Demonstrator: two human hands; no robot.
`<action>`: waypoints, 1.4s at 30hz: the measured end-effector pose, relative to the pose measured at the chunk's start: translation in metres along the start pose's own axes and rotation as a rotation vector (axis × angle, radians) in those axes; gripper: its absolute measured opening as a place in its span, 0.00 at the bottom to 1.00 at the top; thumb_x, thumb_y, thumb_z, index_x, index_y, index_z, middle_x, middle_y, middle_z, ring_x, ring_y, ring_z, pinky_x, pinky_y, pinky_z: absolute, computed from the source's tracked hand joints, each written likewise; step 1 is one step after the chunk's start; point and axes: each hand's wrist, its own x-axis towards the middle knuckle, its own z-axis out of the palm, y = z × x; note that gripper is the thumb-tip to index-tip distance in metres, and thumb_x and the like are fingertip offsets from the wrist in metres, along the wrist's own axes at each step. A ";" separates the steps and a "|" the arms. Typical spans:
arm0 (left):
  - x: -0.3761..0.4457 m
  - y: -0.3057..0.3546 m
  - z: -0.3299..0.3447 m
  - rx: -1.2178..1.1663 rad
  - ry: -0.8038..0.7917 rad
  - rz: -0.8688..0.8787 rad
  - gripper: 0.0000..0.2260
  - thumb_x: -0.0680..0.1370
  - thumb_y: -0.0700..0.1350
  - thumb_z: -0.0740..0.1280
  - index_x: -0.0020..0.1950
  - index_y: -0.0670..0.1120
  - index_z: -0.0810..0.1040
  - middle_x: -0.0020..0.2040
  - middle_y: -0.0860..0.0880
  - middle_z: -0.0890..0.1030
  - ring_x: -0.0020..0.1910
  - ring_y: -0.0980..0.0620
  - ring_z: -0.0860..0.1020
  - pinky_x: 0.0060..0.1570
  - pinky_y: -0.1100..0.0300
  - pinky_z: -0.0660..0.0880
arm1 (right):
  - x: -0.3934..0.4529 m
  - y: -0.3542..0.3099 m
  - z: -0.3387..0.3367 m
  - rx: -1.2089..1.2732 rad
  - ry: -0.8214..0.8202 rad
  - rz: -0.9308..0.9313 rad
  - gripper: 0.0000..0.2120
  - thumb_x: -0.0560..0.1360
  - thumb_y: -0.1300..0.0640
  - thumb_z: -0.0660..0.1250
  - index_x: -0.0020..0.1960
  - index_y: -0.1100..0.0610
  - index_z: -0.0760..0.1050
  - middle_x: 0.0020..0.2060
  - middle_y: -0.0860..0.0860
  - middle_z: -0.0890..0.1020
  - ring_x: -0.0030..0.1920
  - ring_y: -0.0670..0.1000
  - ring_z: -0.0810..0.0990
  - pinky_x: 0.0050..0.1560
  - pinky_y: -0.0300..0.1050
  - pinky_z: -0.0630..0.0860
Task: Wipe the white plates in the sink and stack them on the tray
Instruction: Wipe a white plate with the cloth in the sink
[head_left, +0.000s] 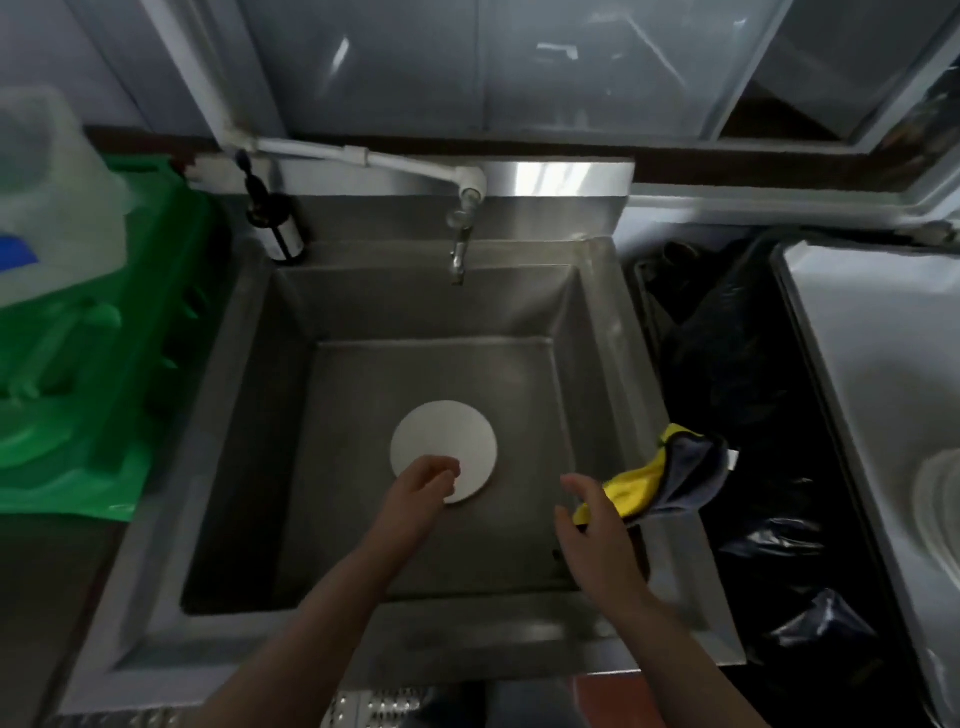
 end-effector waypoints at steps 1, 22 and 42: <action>0.007 -0.006 -0.005 0.019 0.004 -0.018 0.08 0.82 0.40 0.63 0.54 0.48 0.81 0.56 0.51 0.82 0.57 0.47 0.80 0.63 0.51 0.75 | 0.007 0.001 0.007 0.002 -0.019 0.014 0.17 0.79 0.60 0.65 0.66 0.51 0.71 0.63 0.47 0.76 0.64 0.47 0.72 0.62 0.42 0.68; 0.176 -0.135 -0.031 0.360 0.110 -0.346 0.16 0.82 0.50 0.62 0.65 0.43 0.76 0.64 0.43 0.79 0.63 0.43 0.77 0.57 0.55 0.73 | 0.175 0.080 0.152 -0.005 -0.221 0.438 0.22 0.80 0.63 0.62 0.74 0.60 0.66 0.70 0.59 0.72 0.70 0.59 0.70 0.67 0.50 0.67; 0.232 -0.160 -0.018 0.233 0.329 -0.353 0.14 0.79 0.41 0.62 0.65 0.45 0.76 0.59 0.45 0.80 0.53 0.46 0.76 0.51 0.56 0.72 | 0.219 0.091 0.182 0.050 -0.041 0.375 0.08 0.79 0.58 0.63 0.58 0.54 0.76 0.47 0.50 0.78 0.48 0.51 0.75 0.47 0.46 0.72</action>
